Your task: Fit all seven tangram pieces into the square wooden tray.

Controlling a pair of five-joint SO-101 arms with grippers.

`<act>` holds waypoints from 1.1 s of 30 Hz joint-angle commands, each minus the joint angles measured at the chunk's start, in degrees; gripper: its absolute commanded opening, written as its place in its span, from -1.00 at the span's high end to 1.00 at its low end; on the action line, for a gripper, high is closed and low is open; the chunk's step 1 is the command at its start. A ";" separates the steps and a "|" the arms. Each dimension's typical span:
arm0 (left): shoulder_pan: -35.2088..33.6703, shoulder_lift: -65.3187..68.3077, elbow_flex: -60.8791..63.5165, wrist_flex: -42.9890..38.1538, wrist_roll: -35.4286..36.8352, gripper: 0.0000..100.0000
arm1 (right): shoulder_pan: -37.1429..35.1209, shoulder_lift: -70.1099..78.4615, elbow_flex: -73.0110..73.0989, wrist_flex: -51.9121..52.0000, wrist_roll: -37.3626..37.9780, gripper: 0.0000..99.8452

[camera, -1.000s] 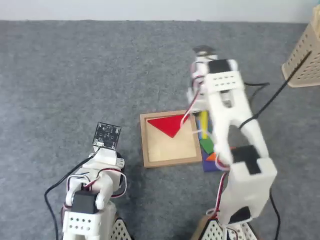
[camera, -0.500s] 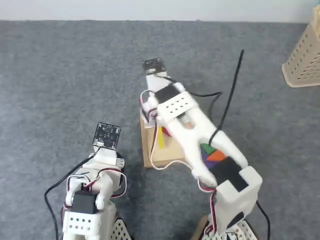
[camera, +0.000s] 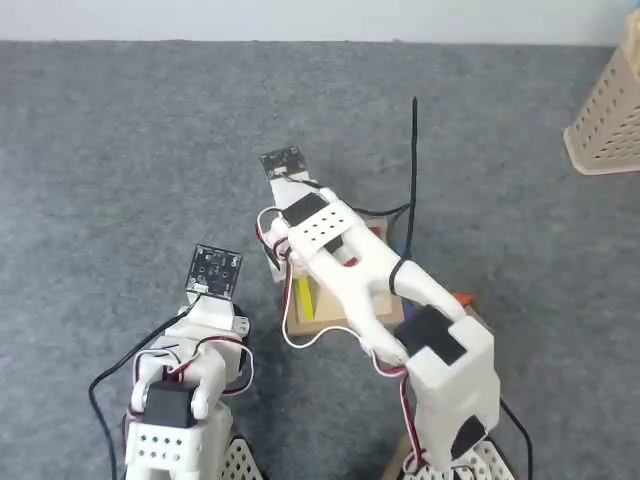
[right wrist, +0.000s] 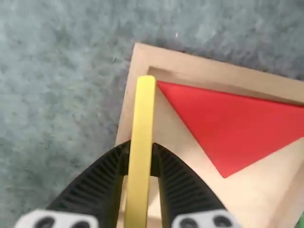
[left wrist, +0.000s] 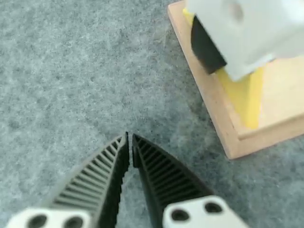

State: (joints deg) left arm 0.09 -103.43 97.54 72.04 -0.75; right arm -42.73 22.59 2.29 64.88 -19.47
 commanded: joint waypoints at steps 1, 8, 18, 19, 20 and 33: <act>-0.35 -1.14 -1.01 0.35 0.35 0.98 | -0.48 -1.01 -2.81 -0.40 -0.62 0.99; -0.35 -1.14 -1.01 0.35 0.35 0.98 | -0.48 -1.27 -2.99 -0.22 -0.26 0.71; -0.35 -1.14 -1.01 0.35 0.35 0.98 | 1.98 -1.36 -12.66 10.86 5.01 0.62; -0.35 -1.14 -1.01 0.35 0.35 0.98 | 2.07 -1.63 -12.75 10.86 5.01 0.62; -0.35 -1.14 -1.01 0.35 0.35 0.98 | 2.15 -1.98 -12.57 10.86 5.10 0.62; -0.35 -1.14 -1.01 0.35 0.35 0.98 | 9.10 -24.40 10.64 -1.98 15.03 0.98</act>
State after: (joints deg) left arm 0.09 -103.43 97.54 72.04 -0.75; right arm -35.52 7.74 5.27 68.92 -8.57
